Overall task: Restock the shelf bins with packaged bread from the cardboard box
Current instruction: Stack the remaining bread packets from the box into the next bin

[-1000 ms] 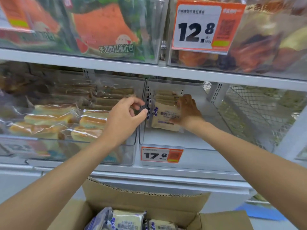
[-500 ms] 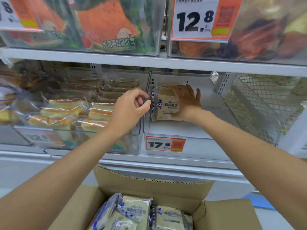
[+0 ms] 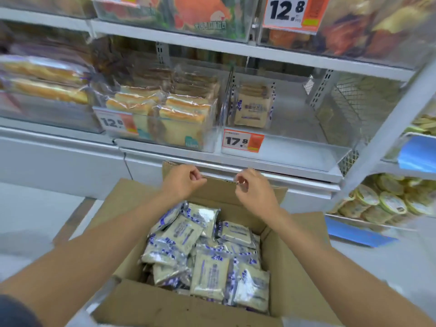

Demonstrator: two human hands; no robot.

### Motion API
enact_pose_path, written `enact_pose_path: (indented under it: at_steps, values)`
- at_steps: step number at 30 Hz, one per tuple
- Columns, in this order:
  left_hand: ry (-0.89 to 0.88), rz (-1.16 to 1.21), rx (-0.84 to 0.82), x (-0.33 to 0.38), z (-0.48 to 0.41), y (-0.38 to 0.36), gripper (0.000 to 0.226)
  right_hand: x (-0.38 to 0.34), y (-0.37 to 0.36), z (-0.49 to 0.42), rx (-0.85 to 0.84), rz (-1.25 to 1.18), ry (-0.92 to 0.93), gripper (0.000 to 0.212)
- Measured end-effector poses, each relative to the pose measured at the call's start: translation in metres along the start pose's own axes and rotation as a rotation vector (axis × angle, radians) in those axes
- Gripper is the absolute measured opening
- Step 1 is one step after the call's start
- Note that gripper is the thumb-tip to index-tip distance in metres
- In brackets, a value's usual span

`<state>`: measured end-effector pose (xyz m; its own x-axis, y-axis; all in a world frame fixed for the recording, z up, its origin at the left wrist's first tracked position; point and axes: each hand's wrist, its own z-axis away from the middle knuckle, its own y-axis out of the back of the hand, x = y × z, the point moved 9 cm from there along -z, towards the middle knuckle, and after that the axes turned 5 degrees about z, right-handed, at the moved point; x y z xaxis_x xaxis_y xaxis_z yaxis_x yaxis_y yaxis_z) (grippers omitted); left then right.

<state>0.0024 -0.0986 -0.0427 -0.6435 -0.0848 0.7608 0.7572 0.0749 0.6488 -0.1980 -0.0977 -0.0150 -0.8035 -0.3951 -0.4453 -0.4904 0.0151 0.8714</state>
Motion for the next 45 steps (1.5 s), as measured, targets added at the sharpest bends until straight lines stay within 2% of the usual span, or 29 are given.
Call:
enact_pose_path:
  at_steps: [5,9,11,12,15,17,20,22,24,25,26,28,30,33,34,36,38,42,43,45]
  values:
    - [0.215,0.103,-0.024,-0.106,0.044,-0.007,0.015,0.029,-0.122,0.045,-0.435,-0.157,-0.241,0.029]
    - [0.271,0.148,-0.052,-0.145,0.059,-0.014,0.013,0.008,-0.212,0.045,-0.69,-0.15,-0.268,0.064]
    - [0.289,0.151,-0.085,-0.154,0.062,-0.019,0.013,0.009,-0.246,0.045,-0.748,-0.028,-0.285,0.077]
    - [0.295,0.126,-0.102,-0.156,0.063,-0.021,0.013,0.012,-0.257,0.045,-0.75,0.032,-0.299,0.075]
    - [0.308,0.1,-0.116,-0.156,0.064,-0.025,0.014,0.015,-0.265,0.045,-0.724,0.005,-0.32,0.036]
    - [0.327,0.084,-0.11,-0.152,0.065,-0.025,0.016,0.016,-0.253,0.043,-0.672,-0.17,-0.325,0.036]
    - [0.313,0.128,0.041,-0.142,0.063,-0.017,0.025,0.031,-0.201,0.039,-0.503,-0.514,-0.462,0.045]
    - [0.274,0.161,0.088,-0.123,0.062,-0.018,0.057,0.039,-0.171,0.039,-0.464,-0.662,-0.499,0.046]
    - [0.283,0.299,-0.025,-0.098,0.061,-0.04,0.095,0.042,-0.155,0.042,-0.459,-0.771,-0.502,0.048]
    - [0.325,0.392,-0.091,-0.087,0.063,-0.053,0.107,0.041,-0.15,0.043,-0.465,-0.786,-0.486,0.048]
    - [0.386,0.467,-0.123,-0.085,0.064,-0.063,0.114,0.043,-0.149,0.045,-0.48,-0.779,-0.468,0.049]
    - [0.513,0.547,-0.046,-0.093,0.065,-0.062,0.119,0.048,-0.148,0.052,-0.488,-0.776,-0.49,0.063]
    - [0.598,0.611,-0.003,-0.111,0.065,-0.057,0.109,0.059,-0.15,0.06,-0.457,-0.848,-0.567,0.088]
    - [0.66,0.752,-0.273,-0.112,0.077,-0.081,0.056,0.063,-0.159,0.067,-0.448,-0.922,-0.639,0.107]
    - [0.652,0.748,-0.316,-0.114,0.079,-0.086,0.043,0.058,-0.162,0.068,-0.479,-0.894,-0.623,0.108]
    - [0.625,0.751,-0.253,-0.121,0.078,-0.079,0.027,0.048,-0.167,0.073,-0.56,-0.823,-0.582,0.1]
    - [0.624,0.778,-0.158,-0.134,0.074,-0.065,0.02,0.047,-0.174,0.085,-0.633,-0.69,-0.556,0.089]
    - [0.643,0.84,-0.096,-0.148,0.074,-0.056,0.019,0.071,-0.206,0.125,-0.945,-0.017,-0.382,0.075]
    - [0.644,0.843,-0.083,-0.148,0.074,-0.055,0.022,0.071,-0.21,0.131,-0.977,0.102,-0.323,0.073]
    - [0.603,0.791,-0.085,-0.147,0.071,-0.055,0.025,0.064,-0.209,0.13,-0.907,0.115,-0.263,0.064]
